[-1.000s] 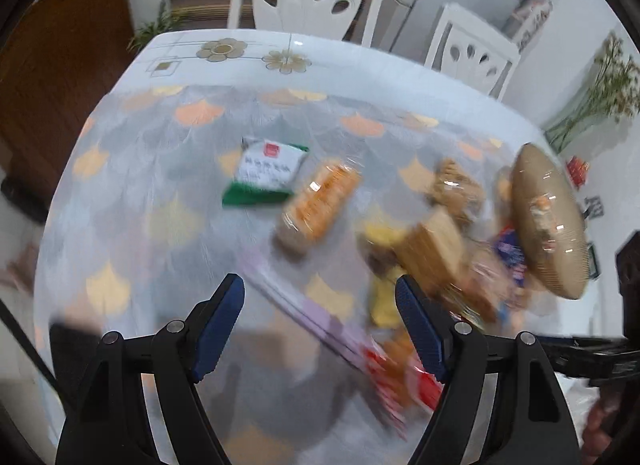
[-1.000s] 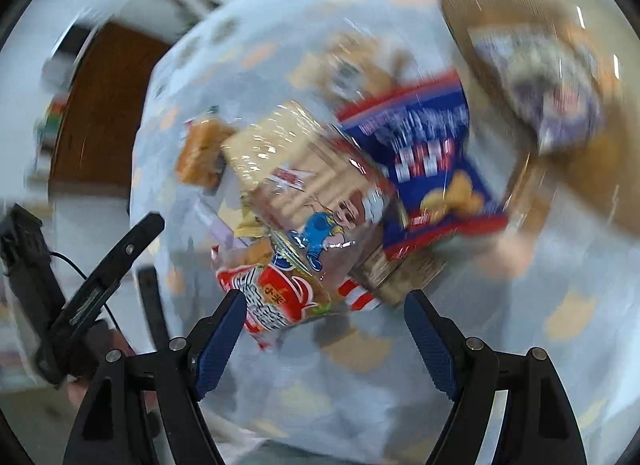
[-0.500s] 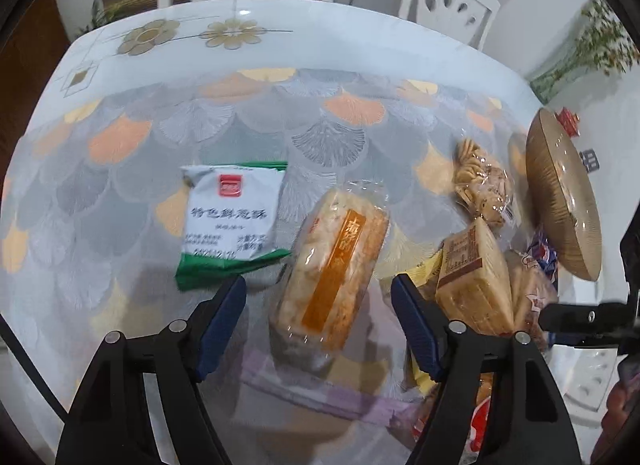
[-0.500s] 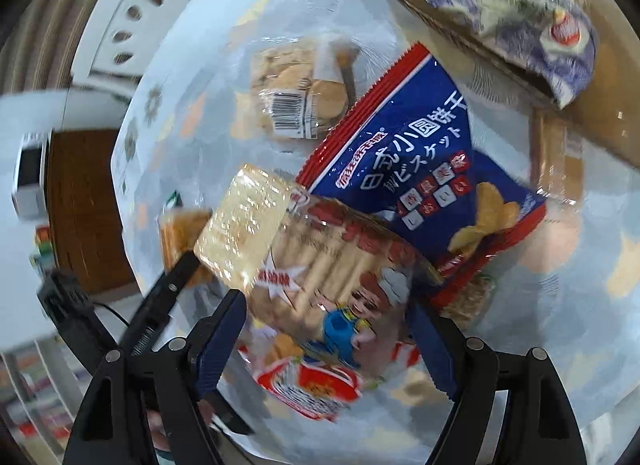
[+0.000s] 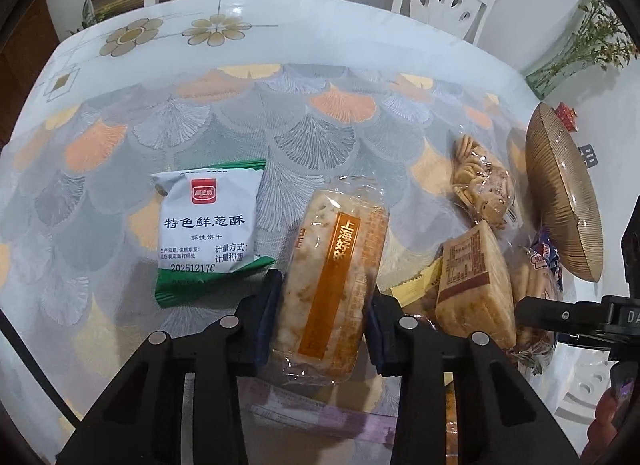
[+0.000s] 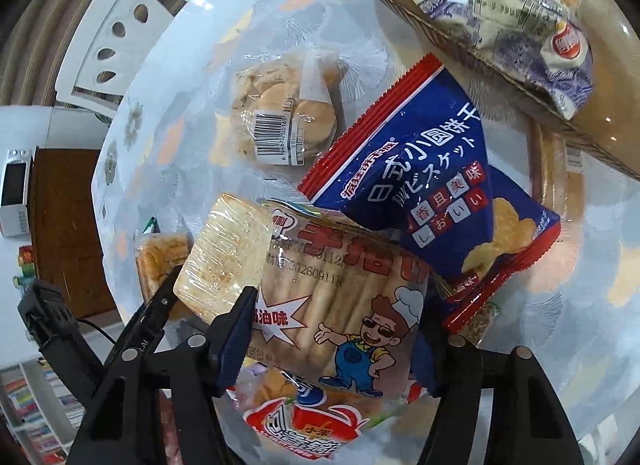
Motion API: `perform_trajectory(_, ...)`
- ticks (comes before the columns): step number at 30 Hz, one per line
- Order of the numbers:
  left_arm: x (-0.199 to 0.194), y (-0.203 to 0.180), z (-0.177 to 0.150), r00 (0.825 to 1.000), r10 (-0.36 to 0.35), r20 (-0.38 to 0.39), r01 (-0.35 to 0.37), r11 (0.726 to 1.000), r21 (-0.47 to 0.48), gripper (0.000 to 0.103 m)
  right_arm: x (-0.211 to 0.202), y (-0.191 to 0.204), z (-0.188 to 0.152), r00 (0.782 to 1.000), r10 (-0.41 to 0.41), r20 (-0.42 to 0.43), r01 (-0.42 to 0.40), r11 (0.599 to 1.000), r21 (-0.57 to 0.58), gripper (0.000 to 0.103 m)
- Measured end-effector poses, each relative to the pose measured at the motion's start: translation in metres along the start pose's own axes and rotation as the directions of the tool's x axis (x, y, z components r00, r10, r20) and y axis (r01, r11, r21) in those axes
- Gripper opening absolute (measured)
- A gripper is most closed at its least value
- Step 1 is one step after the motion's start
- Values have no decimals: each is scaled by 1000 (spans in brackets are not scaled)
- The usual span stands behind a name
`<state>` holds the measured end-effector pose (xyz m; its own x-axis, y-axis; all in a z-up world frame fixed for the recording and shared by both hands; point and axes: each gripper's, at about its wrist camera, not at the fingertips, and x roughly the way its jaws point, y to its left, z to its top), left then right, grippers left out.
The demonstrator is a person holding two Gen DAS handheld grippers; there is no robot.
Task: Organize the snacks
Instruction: 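Grasp the orange-labelled rice cake with the left tool while the right tool grasps the striped cracker bag, then carry both snacks over the amber bowl and open both tools to drop them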
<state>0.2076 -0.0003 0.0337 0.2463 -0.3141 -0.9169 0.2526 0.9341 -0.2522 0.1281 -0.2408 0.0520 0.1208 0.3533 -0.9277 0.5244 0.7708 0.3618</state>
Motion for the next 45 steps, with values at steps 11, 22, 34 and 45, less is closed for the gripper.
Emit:
perform_trajectory(11, -45, -8, -18, 995, -9, 98, 15, 998, -66, 34, -17, -1, -22, 1000, 19, 8, -18, 991, -131, 60)
perform_trajectory(22, -92, -50, -26, 984, -29, 178, 42, 997, -68, 34, -55, 25, -69, 998, 51, 26, -33, 878, -477, 60)
perform_trajectory(34, -111, -139, -9, 984, -67, 166, 64, 998, 22, 34, -120, -32, -47, 987, 48, 152, 30, 882, -470, 60)
perform_trajectory(45, -91, -244, 16, 986, -114, 124, 94, 983, 159, 34, -173, -108, 20, 966, -27, 257, 106, 949, -298, 60)
